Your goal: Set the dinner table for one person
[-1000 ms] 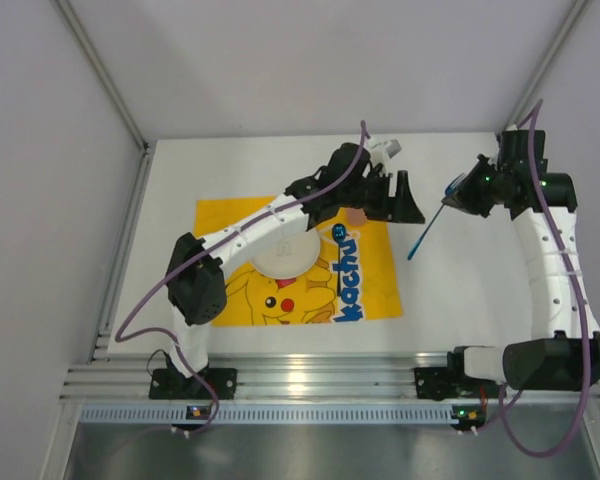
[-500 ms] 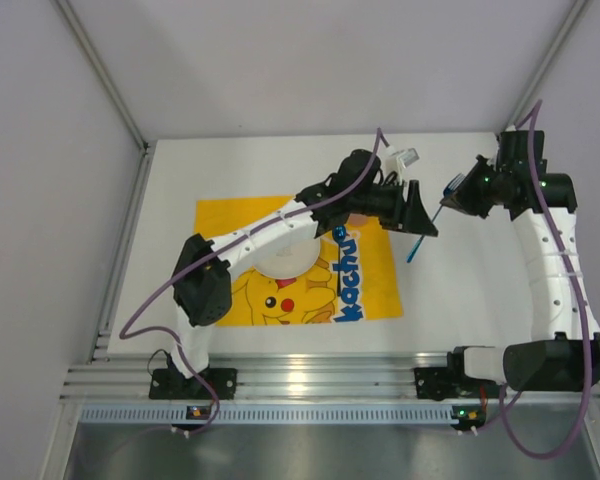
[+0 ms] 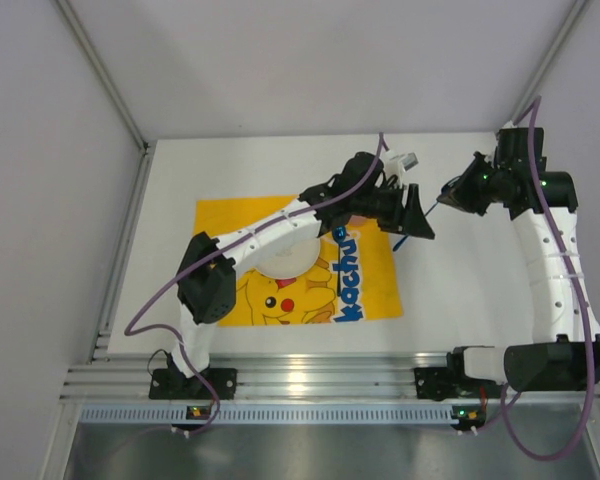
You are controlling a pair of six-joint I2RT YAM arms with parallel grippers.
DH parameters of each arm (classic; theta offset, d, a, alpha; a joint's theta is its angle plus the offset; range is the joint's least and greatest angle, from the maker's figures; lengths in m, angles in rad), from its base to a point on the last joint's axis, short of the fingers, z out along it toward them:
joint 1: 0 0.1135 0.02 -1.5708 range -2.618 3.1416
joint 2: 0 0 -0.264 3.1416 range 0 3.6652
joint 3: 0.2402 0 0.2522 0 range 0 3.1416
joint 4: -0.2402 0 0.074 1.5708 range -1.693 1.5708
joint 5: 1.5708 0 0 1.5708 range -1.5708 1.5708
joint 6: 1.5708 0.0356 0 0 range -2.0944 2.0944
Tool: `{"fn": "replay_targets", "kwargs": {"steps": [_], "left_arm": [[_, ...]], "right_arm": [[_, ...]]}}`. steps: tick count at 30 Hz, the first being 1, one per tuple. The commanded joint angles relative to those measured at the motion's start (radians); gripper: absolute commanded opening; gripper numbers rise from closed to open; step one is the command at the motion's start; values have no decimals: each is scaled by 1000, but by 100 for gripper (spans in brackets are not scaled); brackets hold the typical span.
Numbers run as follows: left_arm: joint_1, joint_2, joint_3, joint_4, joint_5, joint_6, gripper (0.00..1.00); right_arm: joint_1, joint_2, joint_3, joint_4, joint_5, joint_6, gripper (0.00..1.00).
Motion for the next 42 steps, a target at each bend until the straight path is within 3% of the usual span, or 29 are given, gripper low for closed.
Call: {"fn": "replay_targets", "kwargs": {"steps": [1,7,16,35,38,42], "left_arm": [[8,-26,76,5,6,12,56],[39,-81,101,53,49,-44,57],[77,-121,-2,38,26,33,60],[39,21,50,11,3,96,57],[33,43,72,8,6,91,51],[30,49,87,5,6,81,17]], "right_arm": [[13,-14,33,-10,2,-4,0],[13,-20,-7,-2,14,-12,0],[14,-5,29,-22,7,-18,0],[14,20,68,-45,-58,-13,0],[13,21,69,-45,-61,-12,0],[14,20,57,-41,-61,-13,0]]}}
